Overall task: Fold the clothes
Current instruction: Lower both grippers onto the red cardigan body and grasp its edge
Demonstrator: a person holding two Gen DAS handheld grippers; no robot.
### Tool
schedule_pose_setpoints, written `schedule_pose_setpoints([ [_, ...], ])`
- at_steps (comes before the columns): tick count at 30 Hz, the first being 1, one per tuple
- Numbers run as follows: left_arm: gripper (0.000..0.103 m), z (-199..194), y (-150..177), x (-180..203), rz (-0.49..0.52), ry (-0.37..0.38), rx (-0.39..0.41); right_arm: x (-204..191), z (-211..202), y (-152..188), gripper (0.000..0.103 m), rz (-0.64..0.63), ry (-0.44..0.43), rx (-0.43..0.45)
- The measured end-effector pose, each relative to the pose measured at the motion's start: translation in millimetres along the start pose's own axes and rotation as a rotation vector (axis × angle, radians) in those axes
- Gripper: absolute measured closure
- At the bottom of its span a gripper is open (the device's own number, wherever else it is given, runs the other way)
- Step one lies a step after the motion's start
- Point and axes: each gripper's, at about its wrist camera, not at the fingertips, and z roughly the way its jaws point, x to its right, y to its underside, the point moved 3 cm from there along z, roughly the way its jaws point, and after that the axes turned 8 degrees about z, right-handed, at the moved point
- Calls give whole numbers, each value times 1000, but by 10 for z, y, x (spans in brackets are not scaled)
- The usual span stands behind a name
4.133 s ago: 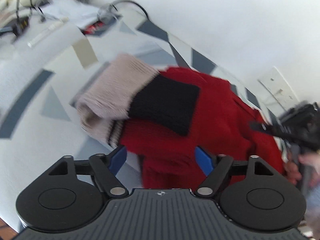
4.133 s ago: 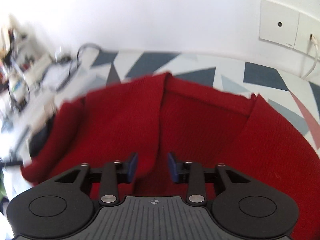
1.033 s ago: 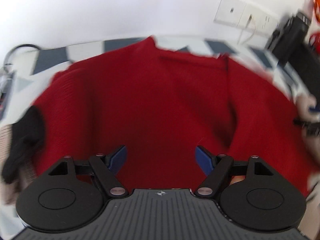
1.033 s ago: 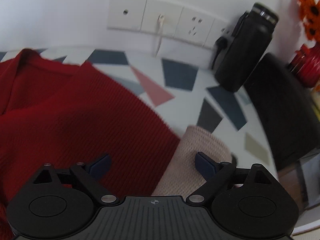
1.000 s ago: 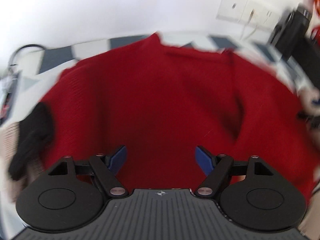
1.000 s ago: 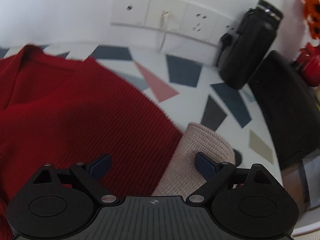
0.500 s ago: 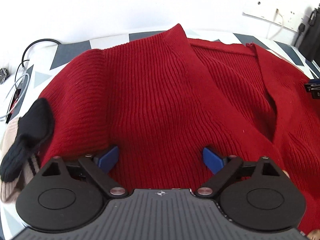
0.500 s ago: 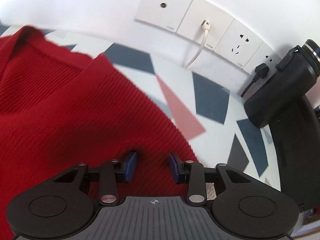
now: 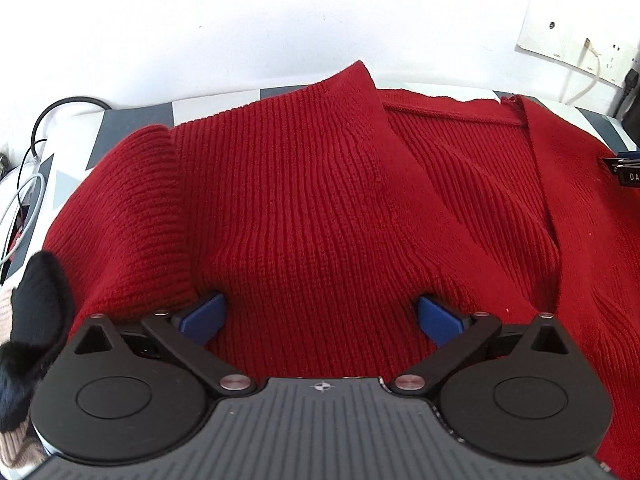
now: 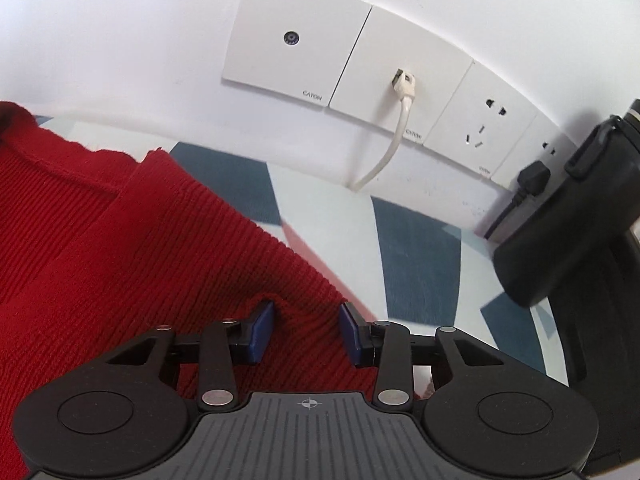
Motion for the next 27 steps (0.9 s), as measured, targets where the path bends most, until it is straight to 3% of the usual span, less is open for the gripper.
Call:
schedule_pose_setpoints([
  [27, 0, 121, -161, 5, -21, -15, 34, -26, 512, -452, 65, 40, 32, 62],
])
